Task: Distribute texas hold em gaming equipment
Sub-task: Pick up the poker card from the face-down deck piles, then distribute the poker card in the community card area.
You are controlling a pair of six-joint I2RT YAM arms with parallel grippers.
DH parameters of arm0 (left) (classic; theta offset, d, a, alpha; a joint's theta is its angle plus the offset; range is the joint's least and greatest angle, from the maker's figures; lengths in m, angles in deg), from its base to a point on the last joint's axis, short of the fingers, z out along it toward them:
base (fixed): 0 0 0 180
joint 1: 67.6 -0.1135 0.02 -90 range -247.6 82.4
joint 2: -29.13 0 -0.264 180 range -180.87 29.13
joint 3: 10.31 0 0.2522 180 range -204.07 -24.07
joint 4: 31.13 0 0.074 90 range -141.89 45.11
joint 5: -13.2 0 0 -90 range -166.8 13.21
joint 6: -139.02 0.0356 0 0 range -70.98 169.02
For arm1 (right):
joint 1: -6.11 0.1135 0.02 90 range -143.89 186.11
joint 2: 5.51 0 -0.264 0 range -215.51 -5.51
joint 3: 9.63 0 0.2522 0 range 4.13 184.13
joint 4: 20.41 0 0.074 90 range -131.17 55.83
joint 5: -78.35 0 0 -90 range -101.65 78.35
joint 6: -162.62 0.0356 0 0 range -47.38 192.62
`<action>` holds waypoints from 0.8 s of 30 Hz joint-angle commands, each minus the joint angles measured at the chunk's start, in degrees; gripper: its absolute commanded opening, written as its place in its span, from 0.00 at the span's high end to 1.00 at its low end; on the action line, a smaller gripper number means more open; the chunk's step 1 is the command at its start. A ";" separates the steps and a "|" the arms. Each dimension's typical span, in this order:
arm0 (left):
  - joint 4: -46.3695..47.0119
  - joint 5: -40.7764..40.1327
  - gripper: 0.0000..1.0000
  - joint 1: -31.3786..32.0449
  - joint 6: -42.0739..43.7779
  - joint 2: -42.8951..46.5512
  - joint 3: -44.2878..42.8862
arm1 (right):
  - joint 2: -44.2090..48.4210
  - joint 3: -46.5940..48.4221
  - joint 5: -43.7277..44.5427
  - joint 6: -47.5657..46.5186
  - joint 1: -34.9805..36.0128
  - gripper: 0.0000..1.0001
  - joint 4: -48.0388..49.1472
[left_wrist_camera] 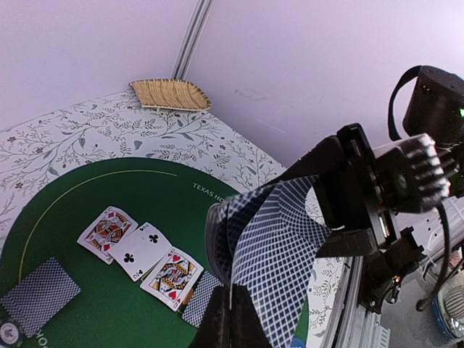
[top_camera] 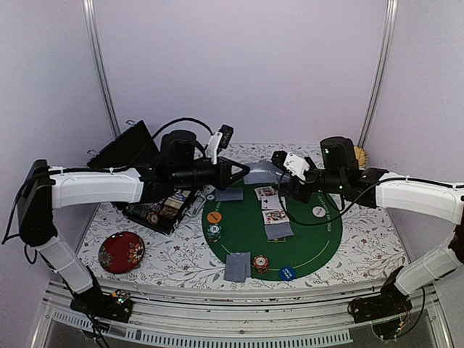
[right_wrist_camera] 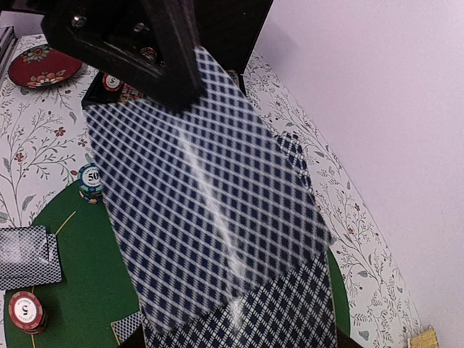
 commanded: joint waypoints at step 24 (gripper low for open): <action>18.17 3.24 1.00 7.68 -29.03 -23.25 3.29 | 2.91 -1.74 14.71 8.17 -9.05 0.55 3.19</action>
